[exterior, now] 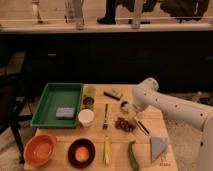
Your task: Place brush in red bowl
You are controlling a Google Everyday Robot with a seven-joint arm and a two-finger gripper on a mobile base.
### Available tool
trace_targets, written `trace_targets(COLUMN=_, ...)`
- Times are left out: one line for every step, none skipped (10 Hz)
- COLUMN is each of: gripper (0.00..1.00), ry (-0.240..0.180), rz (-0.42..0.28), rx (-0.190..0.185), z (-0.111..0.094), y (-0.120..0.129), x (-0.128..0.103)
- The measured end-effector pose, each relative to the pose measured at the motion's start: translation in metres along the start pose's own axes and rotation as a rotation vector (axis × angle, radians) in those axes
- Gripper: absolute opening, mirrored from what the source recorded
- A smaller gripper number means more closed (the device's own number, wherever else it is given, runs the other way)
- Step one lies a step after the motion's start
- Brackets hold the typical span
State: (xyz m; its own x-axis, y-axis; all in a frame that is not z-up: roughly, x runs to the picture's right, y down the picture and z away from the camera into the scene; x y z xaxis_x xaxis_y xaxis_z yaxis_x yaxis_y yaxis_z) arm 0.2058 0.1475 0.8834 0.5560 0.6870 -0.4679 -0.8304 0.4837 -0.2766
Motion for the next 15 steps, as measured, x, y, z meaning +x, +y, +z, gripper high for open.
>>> trace_targets(gripper=0.80, ry=0.003, rz=-0.005, rx=0.000, z=0.002, y=0.000, x=-0.002)
trace_targets(gripper=0.80, ry=0.005, rz=-0.014, rx=0.000, z=0.005, y=0.001, x=-0.006)
trace_targets(gripper=0.80, ry=0.008, rz=-0.023, rx=0.000, z=0.008, y=0.003, x=-0.009)
trace_targets(gripper=0.80, ry=0.009, rz=-0.032, rx=-0.002, z=0.010, y=0.005, x=-0.012)
trace_targets(gripper=0.80, ry=0.009, rz=-0.041, rx=-0.004, z=0.011, y=0.007, x=-0.015)
trace_targets(gripper=0.80, ry=0.006, rz=-0.055, rx=-0.007, z=0.012, y=0.010, x=-0.019)
trace_targets(gripper=0.80, ry=0.004, rz=-0.066, rx=-0.011, z=0.013, y=0.012, x=-0.021)
trace_targets(gripper=0.80, ry=0.003, rz=-0.072, rx=-0.013, z=0.013, y=0.012, x=-0.022)
trace_targets(gripper=0.80, ry=0.003, rz=-0.074, rx=-0.014, z=0.013, y=0.013, x=-0.023)
trace_targets(gripper=0.80, ry=0.002, rz=-0.074, rx=-0.015, z=0.013, y=0.014, x=-0.024)
trace_targets(gripper=0.80, ry=0.002, rz=-0.074, rx=-0.015, z=0.014, y=0.013, x=-0.023)
trace_targets(gripper=0.80, ry=0.002, rz=-0.074, rx=-0.015, z=0.014, y=0.013, x=-0.023)
trace_targets(gripper=0.80, ry=0.003, rz=-0.075, rx=-0.015, z=0.014, y=0.014, x=-0.023)
trace_targets(gripper=0.80, ry=0.002, rz=-0.073, rx=-0.010, z=0.014, y=0.014, x=-0.022)
trace_targets(gripper=0.80, ry=0.002, rz=-0.067, rx=-0.004, z=0.015, y=0.016, x=-0.020)
